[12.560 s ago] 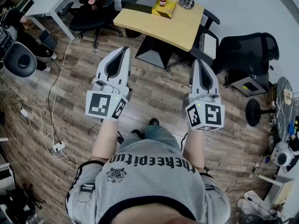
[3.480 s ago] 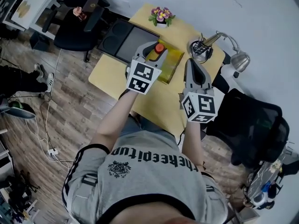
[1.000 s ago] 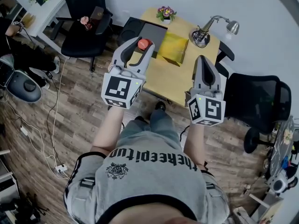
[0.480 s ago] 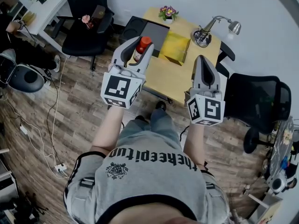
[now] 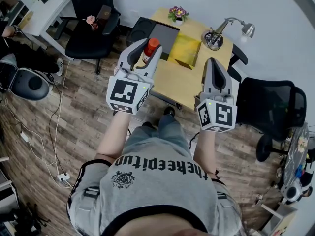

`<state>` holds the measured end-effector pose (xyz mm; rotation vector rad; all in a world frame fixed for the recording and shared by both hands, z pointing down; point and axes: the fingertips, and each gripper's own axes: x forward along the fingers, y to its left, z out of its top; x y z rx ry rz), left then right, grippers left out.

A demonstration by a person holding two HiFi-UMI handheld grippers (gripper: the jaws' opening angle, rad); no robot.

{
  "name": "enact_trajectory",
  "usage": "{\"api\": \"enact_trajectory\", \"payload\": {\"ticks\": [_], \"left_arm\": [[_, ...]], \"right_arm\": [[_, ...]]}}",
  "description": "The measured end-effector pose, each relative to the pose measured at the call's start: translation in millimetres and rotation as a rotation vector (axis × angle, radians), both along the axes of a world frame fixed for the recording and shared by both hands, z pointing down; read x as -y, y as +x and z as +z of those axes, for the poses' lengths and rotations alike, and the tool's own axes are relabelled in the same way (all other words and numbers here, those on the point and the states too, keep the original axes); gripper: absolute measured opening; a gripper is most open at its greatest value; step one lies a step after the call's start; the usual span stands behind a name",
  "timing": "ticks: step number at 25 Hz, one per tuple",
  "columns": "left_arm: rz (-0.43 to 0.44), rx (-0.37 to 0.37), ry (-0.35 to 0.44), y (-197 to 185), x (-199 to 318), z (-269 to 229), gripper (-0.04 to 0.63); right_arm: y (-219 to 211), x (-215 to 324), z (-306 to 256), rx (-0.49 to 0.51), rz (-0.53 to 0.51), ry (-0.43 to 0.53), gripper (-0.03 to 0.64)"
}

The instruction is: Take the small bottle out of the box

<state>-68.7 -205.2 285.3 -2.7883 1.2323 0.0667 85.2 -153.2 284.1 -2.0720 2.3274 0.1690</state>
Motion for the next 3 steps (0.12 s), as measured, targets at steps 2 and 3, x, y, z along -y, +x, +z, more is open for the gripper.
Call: {"api": "enact_trajectory", "payload": {"ticks": [2,3], "left_arm": [[0.001,-0.001,0.000,-1.3,0.7,-0.9,0.137],[0.002,-0.001,0.000,-1.8,1.0,-1.4,0.137]], "right_arm": [[-1.6,0.7,-0.8,-0.001,0.001,-0.001,0.002],[-2.3,1.0,-1.2,-0.002,0.001,-0.001,0.002]]}}
